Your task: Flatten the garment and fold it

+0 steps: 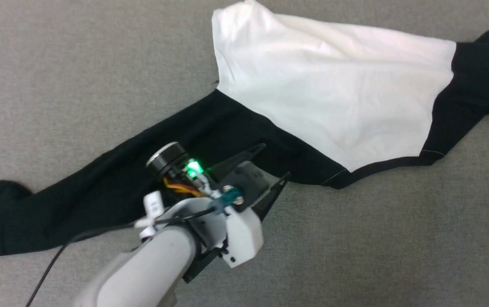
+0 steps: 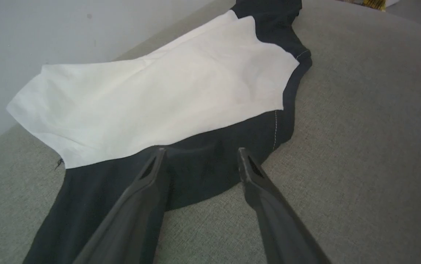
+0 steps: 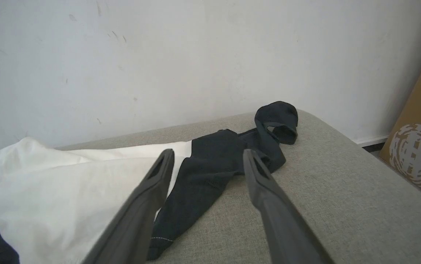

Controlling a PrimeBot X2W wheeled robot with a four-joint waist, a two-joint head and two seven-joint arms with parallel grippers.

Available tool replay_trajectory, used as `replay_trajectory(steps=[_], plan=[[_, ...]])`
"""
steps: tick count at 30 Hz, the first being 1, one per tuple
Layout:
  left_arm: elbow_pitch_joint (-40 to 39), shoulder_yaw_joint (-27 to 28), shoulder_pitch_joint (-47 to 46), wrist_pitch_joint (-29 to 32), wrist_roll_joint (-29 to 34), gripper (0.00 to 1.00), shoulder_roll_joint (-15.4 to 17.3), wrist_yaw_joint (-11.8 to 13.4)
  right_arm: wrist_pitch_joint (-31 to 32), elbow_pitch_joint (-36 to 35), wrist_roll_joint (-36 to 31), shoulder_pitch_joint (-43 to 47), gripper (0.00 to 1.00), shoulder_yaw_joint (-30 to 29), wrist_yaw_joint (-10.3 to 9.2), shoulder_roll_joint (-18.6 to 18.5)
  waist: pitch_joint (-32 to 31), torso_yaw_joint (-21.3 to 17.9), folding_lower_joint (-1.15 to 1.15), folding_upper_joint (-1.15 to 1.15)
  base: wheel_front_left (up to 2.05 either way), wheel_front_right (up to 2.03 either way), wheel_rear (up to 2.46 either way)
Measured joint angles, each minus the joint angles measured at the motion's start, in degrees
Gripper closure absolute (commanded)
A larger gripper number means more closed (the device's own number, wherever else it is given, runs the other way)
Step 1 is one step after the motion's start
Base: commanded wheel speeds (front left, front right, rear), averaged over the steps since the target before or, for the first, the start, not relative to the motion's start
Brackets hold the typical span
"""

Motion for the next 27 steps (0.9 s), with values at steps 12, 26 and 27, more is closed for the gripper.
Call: replay_trajectory(steps=[12, 26, 27], plan=[[8.5, -9.0, -10.5, 7.3, -1.7, 0.00, 1.1, -1.0, 0.3, 0.6, 1.5, -2.0, 0.00, 0.5, 0.01, 0.0, 6.3, -2.3, -0.01, 0.00, 0.00, 0.00, 0.00], [11.4, -7.9, -12.9, 4.9, -7.5, 1.00, -1.2, 1.5, -0.3, 2.2, 2.0, -3.4, 0.00, 1.2, 0.00, 0.0, 7.6, -4.1, 0.00, 0.00, 0.00, 0.00, 0.00], [10.8, -7.1, -11.4, 3.7, -8.1, 1.00, -1.0, 2.5, -0.3, 2.4, 2.0, -3.4, 0.00, 1.3, 0.01, 0.0, 7.1, -4.0, 0.00, 0.00, 0.00, 0.00, 0.00]])
